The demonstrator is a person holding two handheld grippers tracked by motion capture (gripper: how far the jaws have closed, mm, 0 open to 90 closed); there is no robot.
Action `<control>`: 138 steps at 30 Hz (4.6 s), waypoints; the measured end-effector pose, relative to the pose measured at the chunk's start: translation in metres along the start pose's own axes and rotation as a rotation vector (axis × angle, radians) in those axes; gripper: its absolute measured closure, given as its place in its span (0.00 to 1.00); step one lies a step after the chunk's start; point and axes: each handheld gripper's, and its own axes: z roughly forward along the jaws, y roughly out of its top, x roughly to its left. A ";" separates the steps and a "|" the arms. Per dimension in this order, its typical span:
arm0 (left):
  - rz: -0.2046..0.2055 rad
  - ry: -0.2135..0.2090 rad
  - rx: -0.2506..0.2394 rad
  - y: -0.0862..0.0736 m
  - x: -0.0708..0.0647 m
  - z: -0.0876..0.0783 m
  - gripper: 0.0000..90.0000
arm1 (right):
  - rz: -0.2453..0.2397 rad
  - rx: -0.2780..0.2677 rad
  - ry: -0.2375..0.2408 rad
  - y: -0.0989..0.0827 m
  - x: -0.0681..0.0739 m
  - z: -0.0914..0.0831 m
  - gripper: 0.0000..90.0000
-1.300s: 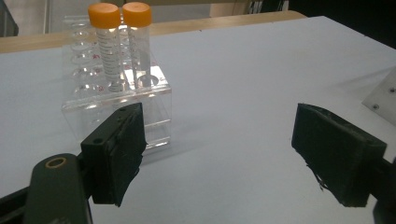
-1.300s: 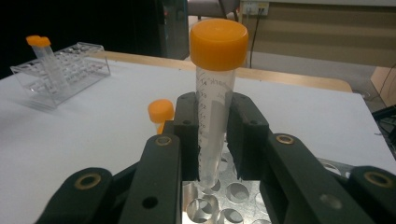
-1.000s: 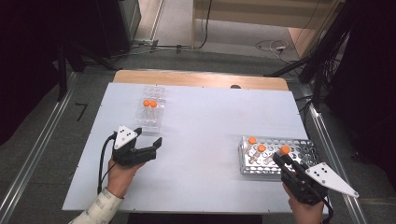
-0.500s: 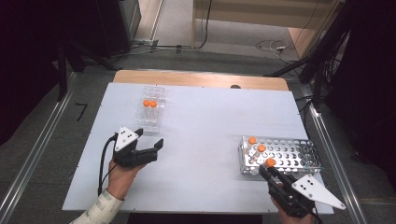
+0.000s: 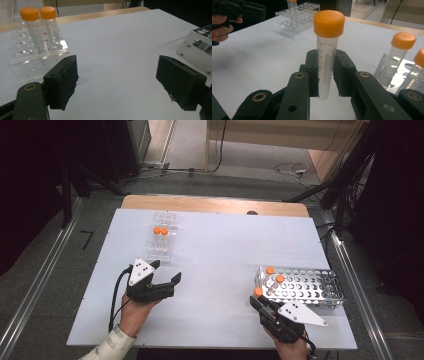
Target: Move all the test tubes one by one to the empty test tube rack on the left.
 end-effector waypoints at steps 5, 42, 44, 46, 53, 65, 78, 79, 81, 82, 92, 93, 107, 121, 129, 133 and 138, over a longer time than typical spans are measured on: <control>0.013 -0.022 -0.001 0.001 -0.007 0.000 0.20 | -0.016 0.004 0.010 0.003 0.005 0.012 0.81; 0.127 -0.260 -0.025 0.017 -0.074 0.012 0.47 | -0.097 0.081 0.138 0.021 0.047 0.089 0.81; 0.134 -0.260 -0.027 0.016 -0.076 0.014 0.52 | -0.102 0.080 0.148 0.022 0.050 0.091 0.81; 0.139 -0.264 -0.026 0.016 -0.077 0.015 0.56 | -0.106 0.077 0.156 0.023 0.052 0.092 0.81; 0.142 -0.273 -0.034 0.016 -0.076 0.015 0.70 | -0.102 0.074 0.161 0.024 0.053 0.092 0.81; 0.151 -0.284 -0.030 0.015 -0.076 0.018 0.78 | -0.093 0.077 0.162 0.025 0.052 0.091 0.81; 0.131 -0.258 -0.033 0.018 -0.066 0.017 0.78 | -0.063 0.107 0.190 0.028 0.044 0.089 0.26; 0.128 -0.258 -0.033 0.018 -0.065 0.017 0.78 | -0.062 0.111 0.191 0.028 0.044 0.088 0.24; 0.125 -0.253 -0.033 0.019 -0.063 0.017 0.78 | -0.063 0.113 0.195 0.028 0.044 0.086 0.22; 0.125 -0.248 -0.034 0.019 -0.062 0.017 0.78 | -0.059 0.114 0.196 0.028 0.044 0.085 0.22; 0.099 -0.212 -0.035 0.021 -0.048 0.017 0.78 | -0.079 0.120 0.182 0.025 0.038 0.061 0.21; 0.097 -0.211 -0.037 0.021 -0.047 0.017 0.78 | -0.080 0.113 0.175 0.024 0.038 0.058 0.21; 0.077 -0.162 -0.047 0.025 -0.029 0.013 0.78 | -0.091 0.118 0.101 0.010 0.022 0.022 0.17; 0.036 -0.077 -0.080 0.039 0.003 0.009 0.78 | -0.058 0.115 0.040 -0.006 0.008 -0.013 0.17; 0.019 -0.012 -0.081 0.050 0.022 0.009 0.78 | -0.026 0.097 0.002 -0.009 -0.004 -0.022 0.17; 0.001 0.027 -0.088 0.057 0.032 0.009 0.78 | -0.018 0.092 -0.007 -0.008 -0.006 -0.024 0.17; -0.014 0.063 -0.087 0.064 0.039 0.013 0.78 | -0.011 0.090 -0.007 -0.009 -0.007 -0.024 0.17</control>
